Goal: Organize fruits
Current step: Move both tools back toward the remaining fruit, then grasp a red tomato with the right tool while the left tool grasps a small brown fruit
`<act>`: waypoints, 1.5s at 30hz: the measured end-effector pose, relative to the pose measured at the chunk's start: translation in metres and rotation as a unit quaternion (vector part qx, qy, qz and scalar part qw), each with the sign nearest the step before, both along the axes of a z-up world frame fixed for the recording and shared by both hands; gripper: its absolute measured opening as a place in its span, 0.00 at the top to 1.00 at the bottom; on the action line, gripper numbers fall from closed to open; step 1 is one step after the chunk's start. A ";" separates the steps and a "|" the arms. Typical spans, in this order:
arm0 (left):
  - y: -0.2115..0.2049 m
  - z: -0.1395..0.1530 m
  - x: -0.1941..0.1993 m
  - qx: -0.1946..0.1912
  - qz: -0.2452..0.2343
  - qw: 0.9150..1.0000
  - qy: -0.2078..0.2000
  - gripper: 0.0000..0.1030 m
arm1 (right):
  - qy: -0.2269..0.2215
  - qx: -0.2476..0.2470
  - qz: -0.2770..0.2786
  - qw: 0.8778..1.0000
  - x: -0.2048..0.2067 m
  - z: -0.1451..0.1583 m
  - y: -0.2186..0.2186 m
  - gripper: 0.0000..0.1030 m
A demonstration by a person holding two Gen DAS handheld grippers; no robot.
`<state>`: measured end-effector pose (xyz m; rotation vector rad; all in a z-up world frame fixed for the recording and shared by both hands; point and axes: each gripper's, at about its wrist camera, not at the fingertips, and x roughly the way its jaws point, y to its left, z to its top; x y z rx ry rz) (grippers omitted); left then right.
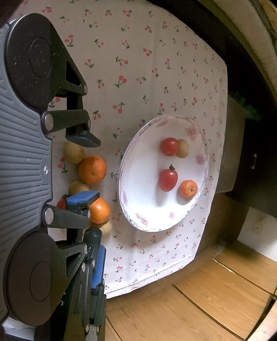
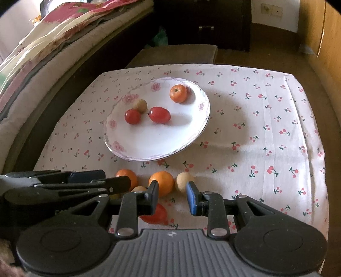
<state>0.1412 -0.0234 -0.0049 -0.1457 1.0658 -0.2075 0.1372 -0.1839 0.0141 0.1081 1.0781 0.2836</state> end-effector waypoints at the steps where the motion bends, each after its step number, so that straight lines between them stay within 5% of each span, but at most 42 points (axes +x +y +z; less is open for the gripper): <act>1: 0.001 0.000 0.000 0.000 0.000 1.000 0.000 0.48 | 0.002 -0.001 0.002 1.000 -0.001 -0.001 0.001 0.71; 27: 0.018 0.000 -0.002 -0.007 0.010 1.000 0.011 0.43 | 0.041 -0.012 0.094 0.995 -0.001 -0.031 0.034 0.65; 45: 0.011 -0.010 -0.002 -0.003 -0.004 1.000 0.029 0.42 | 0.032 -0.019 0.075 0.996 -0.016 -0.023 0.022 0.67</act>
